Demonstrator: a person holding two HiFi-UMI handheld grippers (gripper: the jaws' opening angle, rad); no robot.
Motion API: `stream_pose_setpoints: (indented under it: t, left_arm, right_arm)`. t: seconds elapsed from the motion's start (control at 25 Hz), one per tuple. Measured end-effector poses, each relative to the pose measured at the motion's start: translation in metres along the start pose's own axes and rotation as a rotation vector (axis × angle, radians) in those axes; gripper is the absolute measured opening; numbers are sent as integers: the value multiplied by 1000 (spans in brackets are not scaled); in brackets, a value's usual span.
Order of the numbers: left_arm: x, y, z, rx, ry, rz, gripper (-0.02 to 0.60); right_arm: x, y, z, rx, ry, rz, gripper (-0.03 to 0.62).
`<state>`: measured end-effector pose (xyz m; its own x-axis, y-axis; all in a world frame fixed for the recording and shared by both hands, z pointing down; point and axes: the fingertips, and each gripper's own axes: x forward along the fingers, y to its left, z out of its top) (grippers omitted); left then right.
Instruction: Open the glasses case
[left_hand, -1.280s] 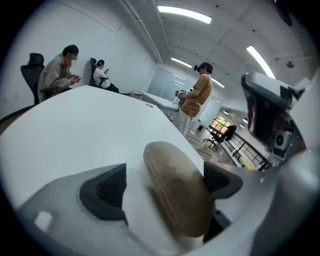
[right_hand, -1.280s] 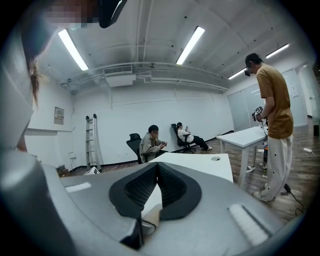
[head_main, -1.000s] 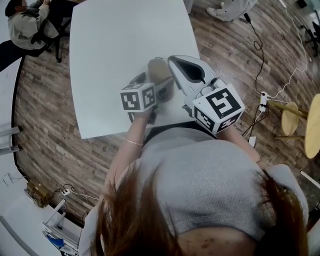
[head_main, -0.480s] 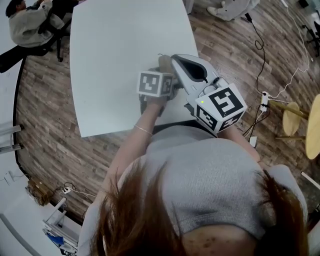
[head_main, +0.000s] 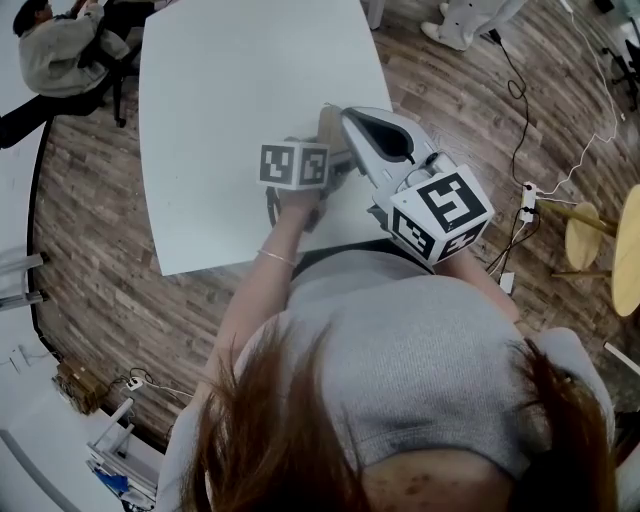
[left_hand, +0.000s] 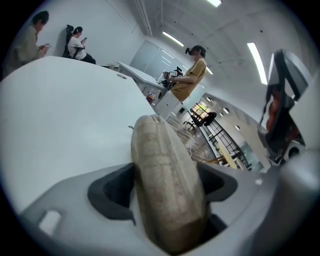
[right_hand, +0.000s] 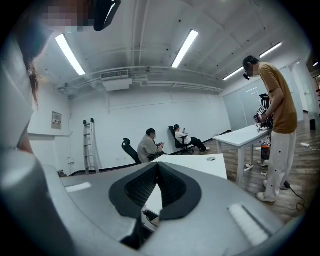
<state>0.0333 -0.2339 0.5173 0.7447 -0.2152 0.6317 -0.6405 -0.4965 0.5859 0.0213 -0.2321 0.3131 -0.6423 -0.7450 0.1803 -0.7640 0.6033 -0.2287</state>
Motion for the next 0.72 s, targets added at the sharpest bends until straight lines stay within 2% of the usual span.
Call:
stream_pose_setpoints:
  t: [0.48,0.72]
  left_arm:
    - [-8,0,5,-127,-84,-114,362]
    - [-18,3,10,-213,-163,-176,304]
  right_arm:
    - [-2,-4,2,5,-4,2,5]
    - [-2,-6,0,-1,3,-4,5]
